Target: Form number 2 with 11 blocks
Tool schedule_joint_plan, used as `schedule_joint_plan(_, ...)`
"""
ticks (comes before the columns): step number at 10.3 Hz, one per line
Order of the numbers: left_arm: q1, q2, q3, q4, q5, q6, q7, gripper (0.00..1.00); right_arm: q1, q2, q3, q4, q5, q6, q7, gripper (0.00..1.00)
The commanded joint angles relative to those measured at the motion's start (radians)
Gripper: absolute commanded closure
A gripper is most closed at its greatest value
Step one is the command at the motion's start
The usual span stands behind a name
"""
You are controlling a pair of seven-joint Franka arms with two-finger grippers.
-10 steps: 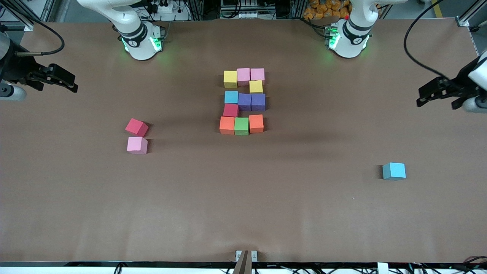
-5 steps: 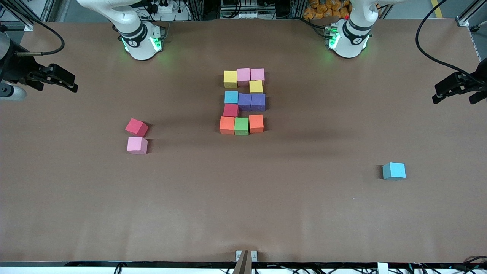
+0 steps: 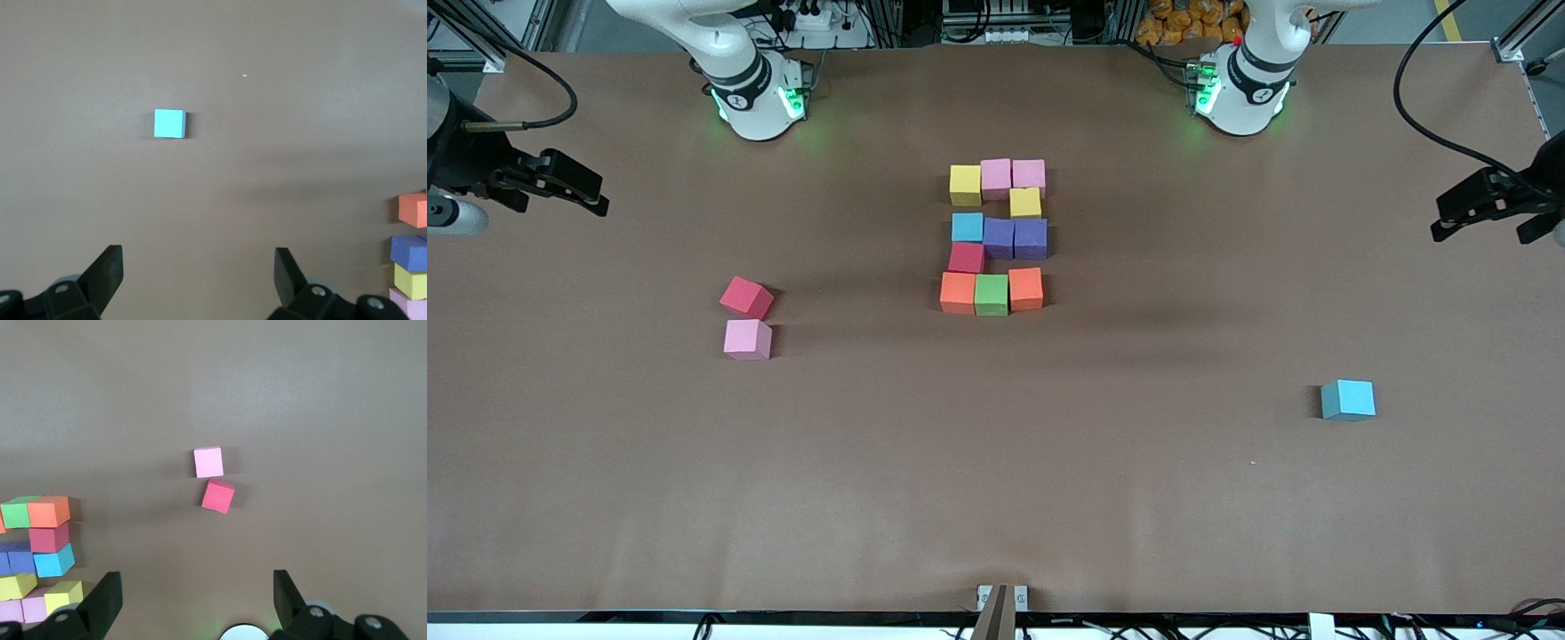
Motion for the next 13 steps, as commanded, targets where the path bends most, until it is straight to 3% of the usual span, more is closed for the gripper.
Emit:
schedule_joint_plan(1, -0.051, 0.006, 0.033, 0.015, 0.013, -0.02, 0.012, 0.0, 0.004, 0.007, -0.003, 0.019, -0.009, -0.009, 0.0, 0.0)
schedule_joint_plan(9, -0.09, 0.001, 0.03, 0.015, 0.012, -0.019, 0.046, 0.0, 0.004, 0.01, -0.003, 0.019, -0.008, -0.006, 0.001, 0.0)
schedule_joint_plan(13, -0.09, -0.003, 0.033, 0.015, 0.018, -0.02, -0.026, 0.0, 0.02, 0.008, -0.003, 0.021, -0.012, -0.006, 0.011, 0.0)
